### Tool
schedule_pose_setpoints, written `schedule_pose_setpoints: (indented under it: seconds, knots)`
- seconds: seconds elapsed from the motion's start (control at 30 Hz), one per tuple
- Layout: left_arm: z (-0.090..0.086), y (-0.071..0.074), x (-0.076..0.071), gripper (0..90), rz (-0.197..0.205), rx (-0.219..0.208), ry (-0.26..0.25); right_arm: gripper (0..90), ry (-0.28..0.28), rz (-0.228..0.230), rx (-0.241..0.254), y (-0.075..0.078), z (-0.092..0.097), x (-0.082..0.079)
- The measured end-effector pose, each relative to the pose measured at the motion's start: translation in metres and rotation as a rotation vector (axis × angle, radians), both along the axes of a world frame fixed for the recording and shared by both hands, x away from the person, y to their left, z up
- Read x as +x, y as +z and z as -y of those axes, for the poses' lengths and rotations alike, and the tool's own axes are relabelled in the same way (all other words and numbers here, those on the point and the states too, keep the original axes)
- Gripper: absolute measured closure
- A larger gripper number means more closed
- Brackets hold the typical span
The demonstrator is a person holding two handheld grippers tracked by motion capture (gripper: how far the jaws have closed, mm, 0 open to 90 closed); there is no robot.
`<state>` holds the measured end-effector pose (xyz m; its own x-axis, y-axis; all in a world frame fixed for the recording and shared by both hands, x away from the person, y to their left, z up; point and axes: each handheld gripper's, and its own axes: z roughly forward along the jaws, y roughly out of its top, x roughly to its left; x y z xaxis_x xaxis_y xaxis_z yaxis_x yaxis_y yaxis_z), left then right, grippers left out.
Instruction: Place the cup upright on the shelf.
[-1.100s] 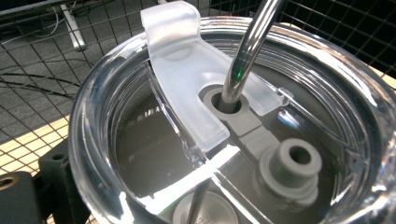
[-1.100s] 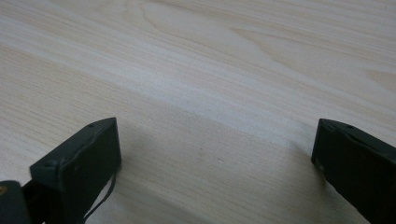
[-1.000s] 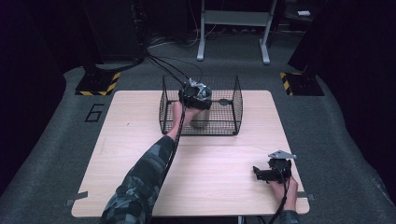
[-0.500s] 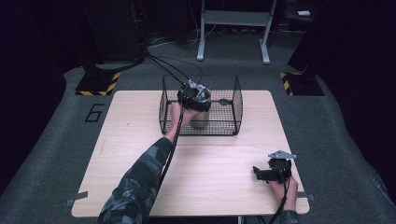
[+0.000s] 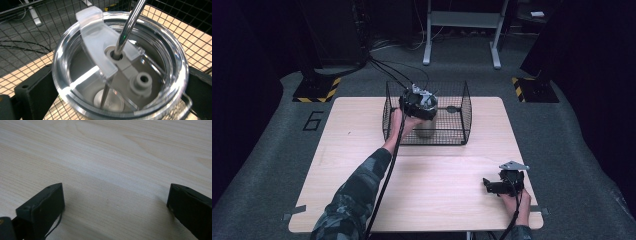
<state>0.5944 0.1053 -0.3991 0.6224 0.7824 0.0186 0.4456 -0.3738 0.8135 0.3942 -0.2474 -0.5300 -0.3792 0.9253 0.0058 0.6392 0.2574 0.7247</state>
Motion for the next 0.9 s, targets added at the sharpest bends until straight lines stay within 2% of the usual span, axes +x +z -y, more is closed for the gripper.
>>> schedule_pose_setpoints:
  seconds: [0.27, 0.4, 0.47, 0.5, 0.53, 0.63, 0.73, 0.77, 0.8, 0.83, 0.87, 0.9]
  knots:
    - [-0.014, 0.014, -0.015, 0.0, -0.004, -0.014, -0.003, 0.8, 0.001, 0.002, -0.002, 0.000, 0.000, 0.000]
    - [-0.025, 0.025, -0.034, 0.0, 0.011, -0.002, -0.028, 0.8, 0.001, 0.002, -0.002, 0.000, 0.000, 0.000]
    - [-0.027, 0.026, -0.037, 0.0, 0.015, 0.004, -0.034, 0.8, 0.001, 0.002, -0.002, 0.000, 0.000, 0.000]
    - [-0.033, 0.030, -0.047, 0.0, 0.027, 0.012, -0.045, 0.8, 0.001, 0.002, -0.002, 0.000, 0.000, 0.000]
    - [-0.033, 0.030, -0.047, 0.0, 0.027, 0.012, -0.045, 0.8, 0.001, 0.002, -0.002, 0.000, 0.000, 0.000]
    - [-0.045, 0.034, -0.065, 0.0, 0.033, 0.032, -0.080, 0.8, 0.001, 0.002, -0.002, 0.000, 0.000, 0.000]
    - [-0.051, 0.035, -0.073, 0.0, 0.035, 0.038, -0.087, 0.7, 0.000, 0.001, -0.001, 0.000, 0.000, 0.000]
    - [-0.059, 0.035, -0.084, 0.0, 0.039, 0.032, -0.093, 0.8, 0.000, 0.002, -0.002, 0.000, 0.000, 0.000]
    - [-0.059, 0.035, -0.084, 0.0, 0.039, 0.032, -0.093, 0.8, 0.000, 0.002, -0.002, 0.000, 0.000, 0.000]
    - [-0.067, 0.036, -0.093, 0.0, 0.053, 0.035, -0.099, 0.8, 0.001, 0.002, -0.002, 0.000, 0.000, 0.000]
    - [-0.067, 0.036, -0.093, 0.0, 0.053, 0.035, -0.099, 0.7, 0.001, 0.002, -0.002, 0.000, 0.000, 0.000]
    - [-0.075, 0.037, -0.102, 0.0, 0.061, 0.041, -0.104, 0.7, 0.000, 0.002, -0.002, 0.000, 0.000, 0.000]
